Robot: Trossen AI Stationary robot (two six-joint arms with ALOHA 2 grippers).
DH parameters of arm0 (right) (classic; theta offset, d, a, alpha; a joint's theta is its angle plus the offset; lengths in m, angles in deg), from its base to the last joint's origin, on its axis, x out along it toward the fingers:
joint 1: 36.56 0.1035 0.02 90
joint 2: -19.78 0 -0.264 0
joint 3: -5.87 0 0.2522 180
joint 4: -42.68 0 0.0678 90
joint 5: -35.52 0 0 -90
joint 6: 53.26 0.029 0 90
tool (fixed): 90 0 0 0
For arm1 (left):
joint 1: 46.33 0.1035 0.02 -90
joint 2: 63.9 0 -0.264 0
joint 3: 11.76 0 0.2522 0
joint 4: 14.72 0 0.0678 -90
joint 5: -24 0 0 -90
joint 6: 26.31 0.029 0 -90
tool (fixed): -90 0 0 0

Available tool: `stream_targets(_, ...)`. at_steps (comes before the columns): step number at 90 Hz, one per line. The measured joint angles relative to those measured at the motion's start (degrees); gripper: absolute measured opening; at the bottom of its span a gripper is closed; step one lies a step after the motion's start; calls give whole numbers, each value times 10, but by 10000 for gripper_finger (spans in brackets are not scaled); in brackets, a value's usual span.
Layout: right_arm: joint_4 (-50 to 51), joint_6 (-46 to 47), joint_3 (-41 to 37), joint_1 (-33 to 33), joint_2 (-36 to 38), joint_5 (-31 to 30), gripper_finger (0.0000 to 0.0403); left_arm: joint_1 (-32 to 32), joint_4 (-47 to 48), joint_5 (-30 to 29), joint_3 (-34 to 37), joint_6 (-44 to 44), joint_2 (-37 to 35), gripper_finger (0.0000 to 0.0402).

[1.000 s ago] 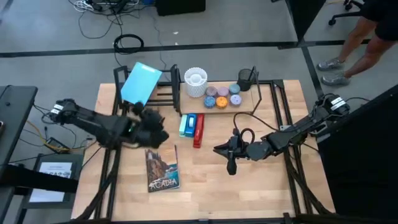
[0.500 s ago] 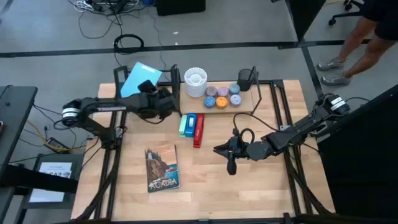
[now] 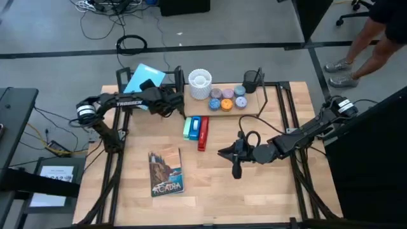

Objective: Stock shelves
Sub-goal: Remove the blue book from the bookshelf

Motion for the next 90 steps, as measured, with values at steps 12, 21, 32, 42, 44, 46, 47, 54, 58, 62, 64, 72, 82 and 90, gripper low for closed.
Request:
stream_targets(12, -2, 0, 0, 0, 0, 0, 20, 14, 7, -8, 0, -1, 11, 261)
stream_targets(21, -2, 0, 0, 0, 0, 0, 20, 23, 5, -9, 0, -1, 16, 251)
stream_targets(32, -7, 0, 0, 0, 0, 0, 20, 37, 5, -6, 0, -1, 22, 232)
stream_targets(42, -9, 0, 0, 0, 0, 0, 20, 48, 7, -4, -1, -1, 28, 206)
stream_targets(44, -10, 0, 0, 0, 0, 0, 20, 49, 7, -4, -1, -1, 28, 200)
stream_targets(46, -11, 0, 0, 0, 0, 0, 20, 50, 7, -4, -1, -1, 29, 193)
stream_targets(47, -11, 0, 0, 0, 0, 0, 20, 50, 7, -4, -1, -1, 29, 189)
stream_targets(54, -11, 0, 0, 0, 0, 0, 20, 50, 7, -12, -1, 1, 29, 159)
stream_targets(58, -11, 0, 0, 0, 0, 0, 20, 50, 8, -16, -1, 4, 29, 138)
stream_targets(62, -12, 0, 0, 0, 0, 0, 20, 50, 9, -20, -1, 6, 29, 116)
stream_targets(64, -12, 0, 0, 0, 0, 0, 20, 50, 10, -23, -1, 7, 29, 103)
stream_targets(72, -14, 0, 0, 0, 0, 0, 20, 46, 17, -34, -2, 13, 29, 49)
stream_targets(82, -15, 0, 0, 0, 0, 0, 20, 38, 42, -66, -9, 17, 28, 11)
stream_targets(90, -15, -1, 0, 0, 0, 0, 20, 32, 71, -94, -32, 20, 28, 7)
